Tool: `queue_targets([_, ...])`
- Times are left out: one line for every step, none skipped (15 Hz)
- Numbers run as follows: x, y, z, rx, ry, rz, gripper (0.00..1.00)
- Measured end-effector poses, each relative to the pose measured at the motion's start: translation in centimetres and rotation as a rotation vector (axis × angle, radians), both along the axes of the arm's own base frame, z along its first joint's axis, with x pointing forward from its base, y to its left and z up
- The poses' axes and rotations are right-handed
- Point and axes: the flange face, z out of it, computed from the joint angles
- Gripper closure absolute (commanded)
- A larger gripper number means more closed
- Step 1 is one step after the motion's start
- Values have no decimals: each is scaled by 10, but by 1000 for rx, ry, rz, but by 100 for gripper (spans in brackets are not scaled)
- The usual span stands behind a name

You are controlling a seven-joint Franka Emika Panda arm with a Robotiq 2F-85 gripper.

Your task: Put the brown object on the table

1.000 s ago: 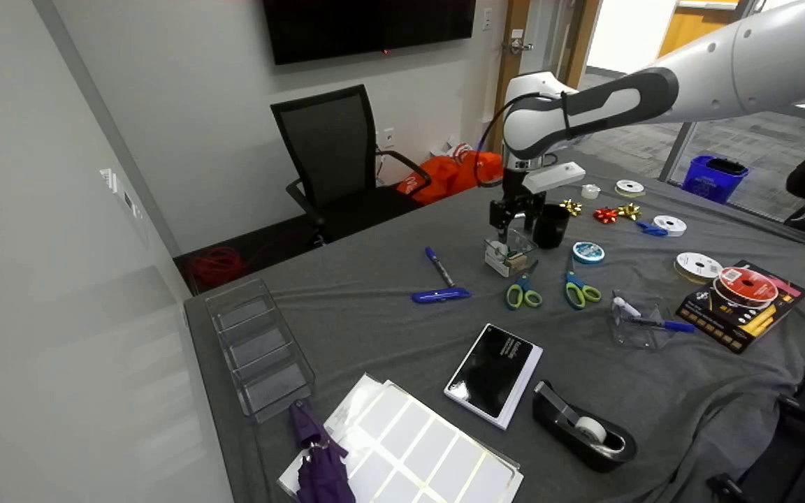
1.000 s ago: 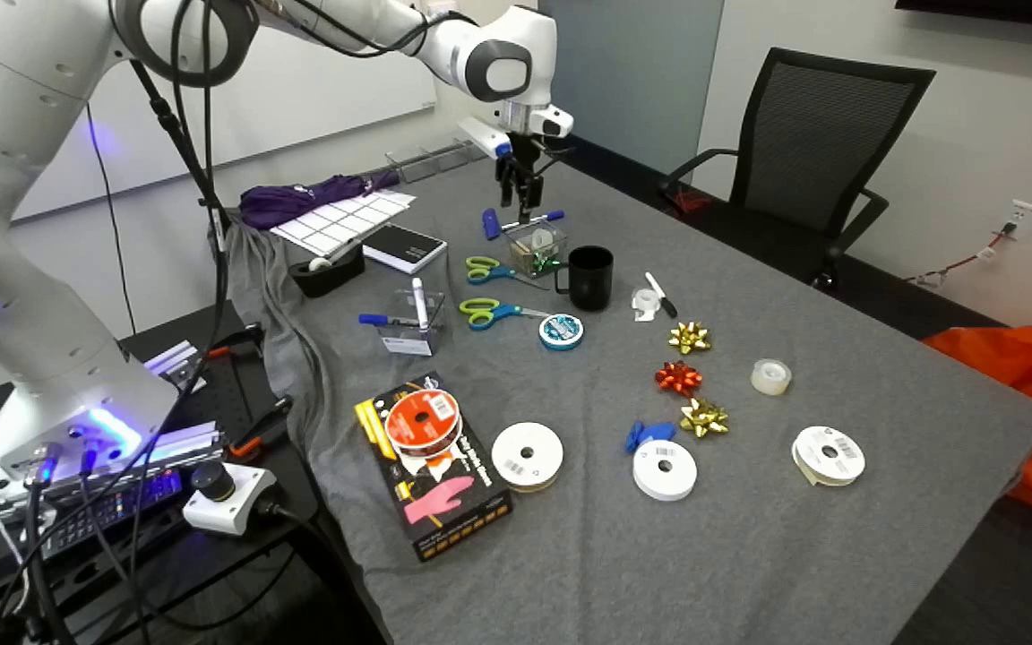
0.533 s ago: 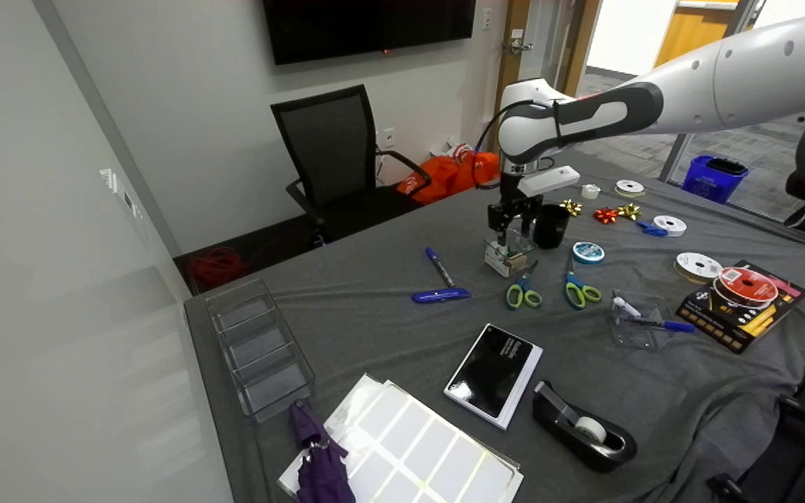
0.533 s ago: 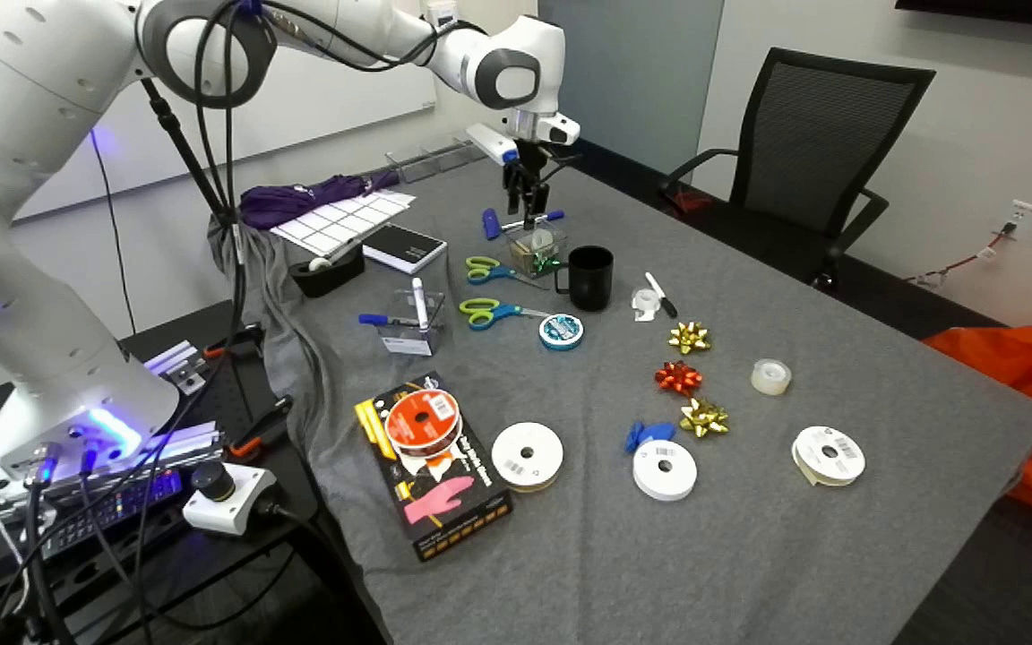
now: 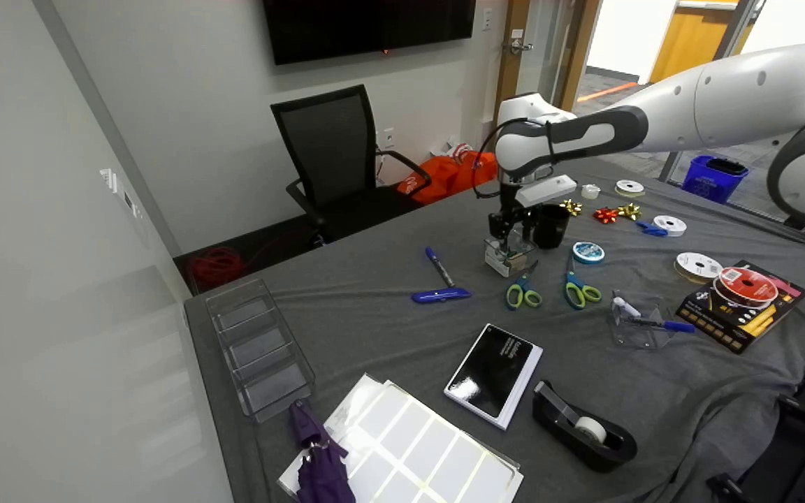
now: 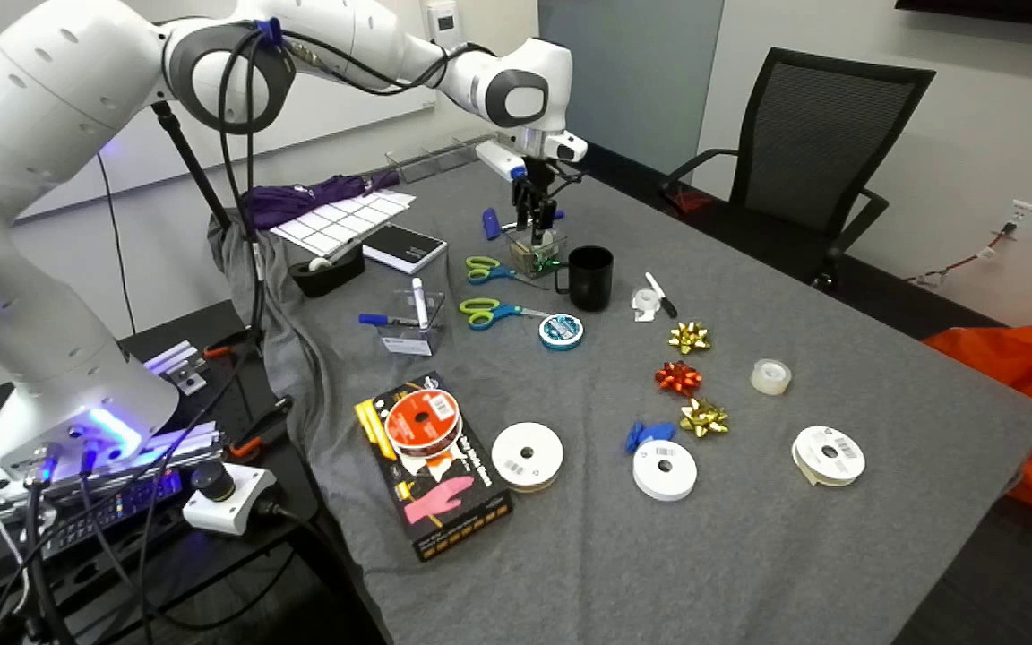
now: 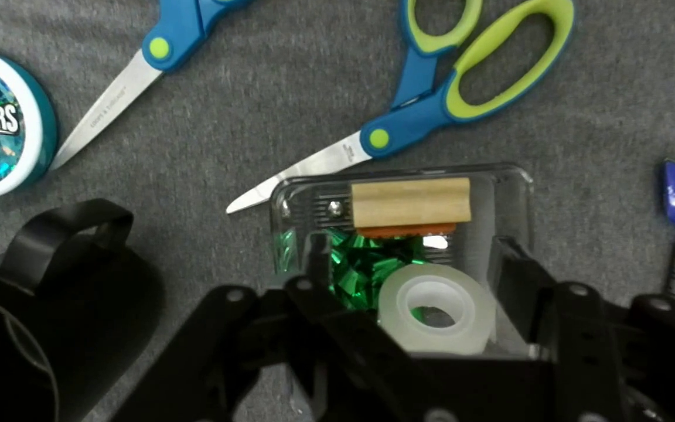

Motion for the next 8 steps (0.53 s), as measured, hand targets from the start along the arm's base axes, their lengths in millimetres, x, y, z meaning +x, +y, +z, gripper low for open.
queue_targets([0,-1,-3,-4,2,1,20])
queue_targets([0,-2,-6,-9,4,2,18])
queue_targets([0,-2,-9,-13,5,3,19])
queue_targets([1,-2,-11,-16,6,5,19])
queue_targets([1,-2,-13,-18,7,6,18])
queue_targets([1,-2,-15,-19,9,7,16])
queue_targets([1,-2,-16,-20,10,8,15])
queue_targets([0,-1,-17,-20,11,9,13])
